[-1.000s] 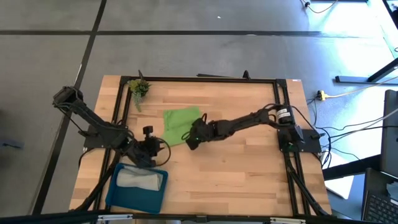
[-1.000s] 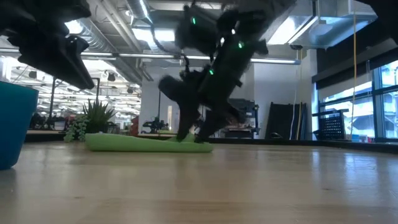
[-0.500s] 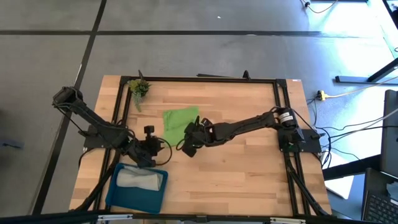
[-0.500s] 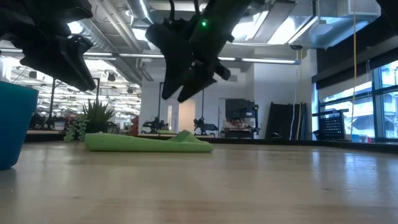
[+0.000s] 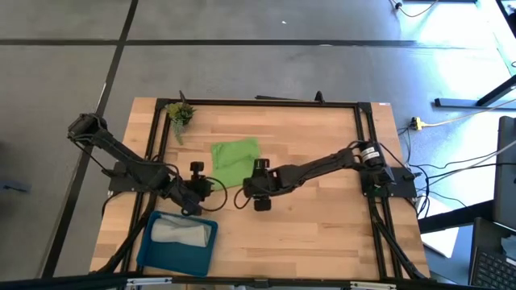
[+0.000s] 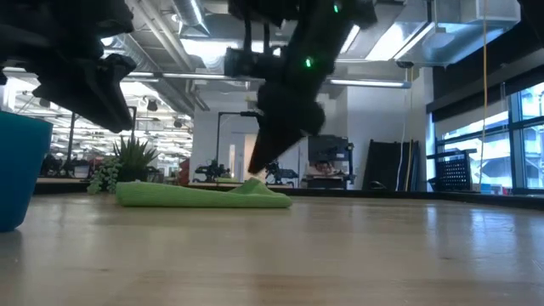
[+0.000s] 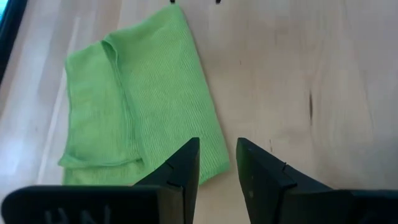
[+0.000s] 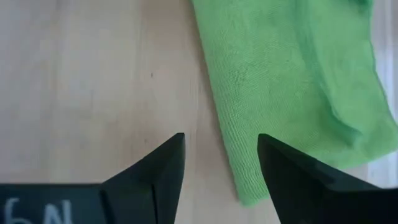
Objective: Fold microfiber towels
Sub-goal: Fold the green microfiber cloth
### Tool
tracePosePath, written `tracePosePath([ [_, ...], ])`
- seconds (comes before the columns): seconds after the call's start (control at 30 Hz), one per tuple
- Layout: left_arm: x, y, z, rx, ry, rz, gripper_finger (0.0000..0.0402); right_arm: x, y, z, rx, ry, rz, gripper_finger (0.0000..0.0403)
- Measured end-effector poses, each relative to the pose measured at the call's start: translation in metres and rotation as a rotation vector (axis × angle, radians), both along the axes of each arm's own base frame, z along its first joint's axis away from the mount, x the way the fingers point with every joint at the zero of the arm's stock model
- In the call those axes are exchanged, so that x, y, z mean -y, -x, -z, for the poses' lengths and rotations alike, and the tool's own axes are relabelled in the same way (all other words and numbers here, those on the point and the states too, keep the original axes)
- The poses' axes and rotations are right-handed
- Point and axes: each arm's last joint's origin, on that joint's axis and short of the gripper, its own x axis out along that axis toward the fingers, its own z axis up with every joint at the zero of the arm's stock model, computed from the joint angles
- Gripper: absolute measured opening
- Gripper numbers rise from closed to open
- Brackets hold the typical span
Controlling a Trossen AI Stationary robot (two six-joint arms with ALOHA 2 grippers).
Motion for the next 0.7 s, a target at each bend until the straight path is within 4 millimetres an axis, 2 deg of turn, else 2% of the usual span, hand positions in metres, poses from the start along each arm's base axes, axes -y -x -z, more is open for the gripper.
tracePosePath([
  [0.13, 0.000, 0.000, 0.000, 0.005, 0.004, 0.001, 0.0096, 0.009, 0.007, 0.021, -0.017, 0.054, -0.027, 0.0202],
  [0.37, 0.000, 0.000, 0.000, 0.005, 0.003, 0.001, 0.0096, 0.034, 0.010, 0.037, -0.013, 0.062, 0.023, 0.0202],
  [0.53, 0.000, 0.000, 0.000, 0.005, 0.004, 0.001, 0.0096, 0.051, 0.012, 0.046, 0.000, -0.042, 0.011, 0.0202],
  [0.7, 0.000, 0.000, 0.000, 0.005, 0.004, 0.001, 0.0096, 0.061, 0.015, 0.049, 0.001, -0.114, 0.091, 0.0198],
])
